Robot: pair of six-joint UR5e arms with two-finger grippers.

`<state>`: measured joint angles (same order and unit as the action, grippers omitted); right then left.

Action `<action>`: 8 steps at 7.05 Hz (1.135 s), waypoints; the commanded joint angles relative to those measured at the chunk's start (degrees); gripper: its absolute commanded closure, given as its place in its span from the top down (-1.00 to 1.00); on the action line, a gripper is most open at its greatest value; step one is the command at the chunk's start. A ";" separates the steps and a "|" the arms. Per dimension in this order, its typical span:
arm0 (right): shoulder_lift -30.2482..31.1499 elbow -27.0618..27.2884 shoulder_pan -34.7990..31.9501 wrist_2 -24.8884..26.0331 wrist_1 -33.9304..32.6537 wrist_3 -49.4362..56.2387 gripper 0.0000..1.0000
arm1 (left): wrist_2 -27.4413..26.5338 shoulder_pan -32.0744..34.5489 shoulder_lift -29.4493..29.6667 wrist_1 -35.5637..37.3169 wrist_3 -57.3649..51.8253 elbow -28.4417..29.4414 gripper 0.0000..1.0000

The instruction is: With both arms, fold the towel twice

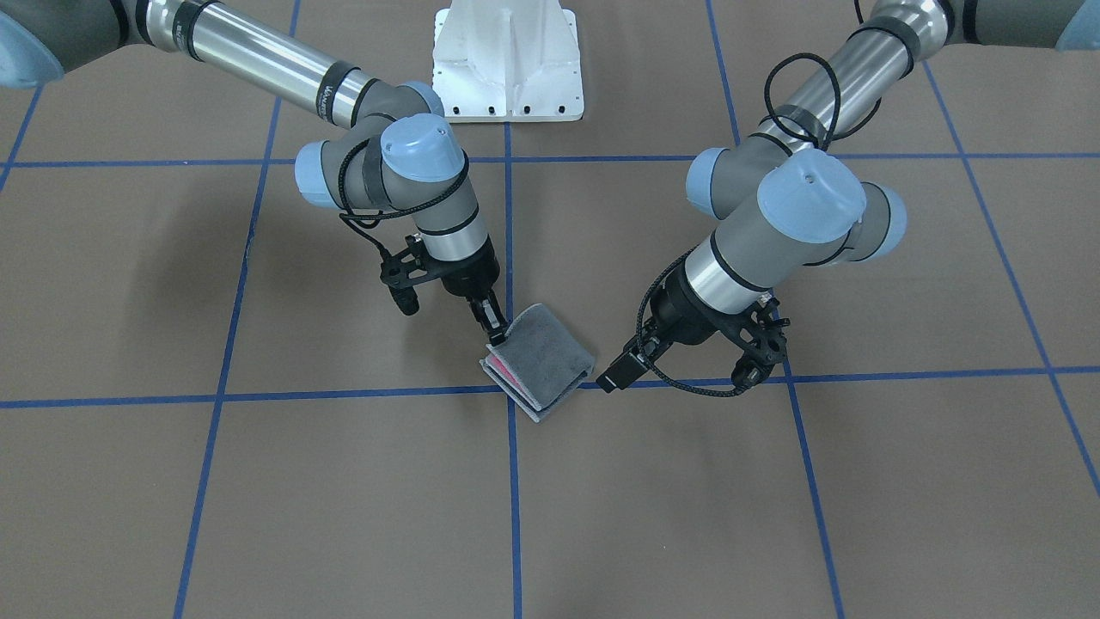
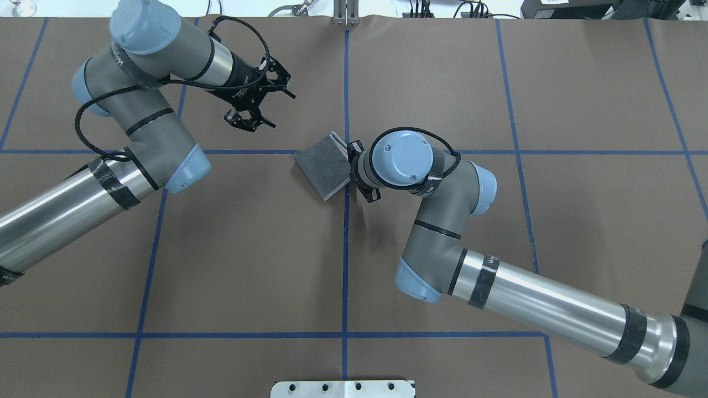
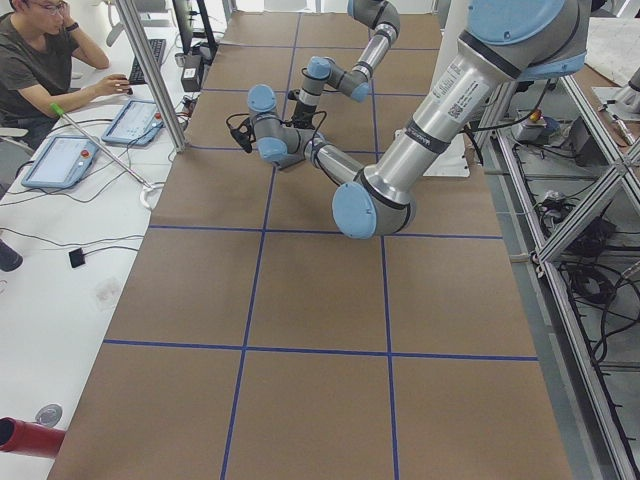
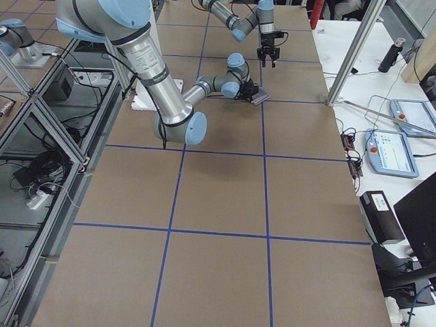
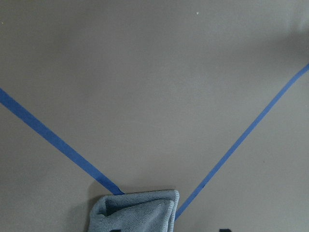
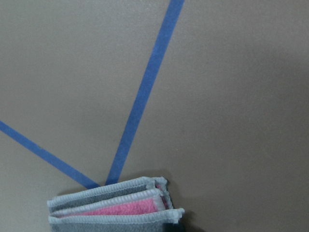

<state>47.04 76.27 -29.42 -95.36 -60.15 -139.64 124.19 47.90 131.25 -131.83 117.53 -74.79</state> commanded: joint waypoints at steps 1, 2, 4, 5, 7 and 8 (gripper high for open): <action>-0.11 0.36 -0.72 -0.26 -0.05 0.24 -1.00 | 0.00 0.00 -0.03 0.00 0.07 0.00 0.48; -0.11 0.63 -1.25 -0.53 -0.49 0.59 -1.00 | 0.00 -0.09 -0.03 0.00 0.07 0.00 0.48; -0.02 0.72 -1.69 -0.62 -0.75 0.95 -1.00 | -0.09 -0.18 -0.03 0.00 0.15 0.00 0.48; -0.11 0.72 -1.78 -0.62 -0.84 1.21 -1.00 | -0.17 -0.26 -0.03 0.00 0.15 0.09 0.48; -0.20 0.54 -2.83 -0.62 -1.10 2.43 -1.00 | -0.26 -0.26 -0.03 0.00 0.24 0.17 0.48; -0.29 0.37 -3.10 -0.53 -1.10 3.23 -1.00 | -0.26 -0.35 -0.03 0.00 0.33 0.18 0.48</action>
<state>46.83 76.83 -32.08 -95.96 -61.17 -137.34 123.96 47.61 131.22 -131.84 117.79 -74.65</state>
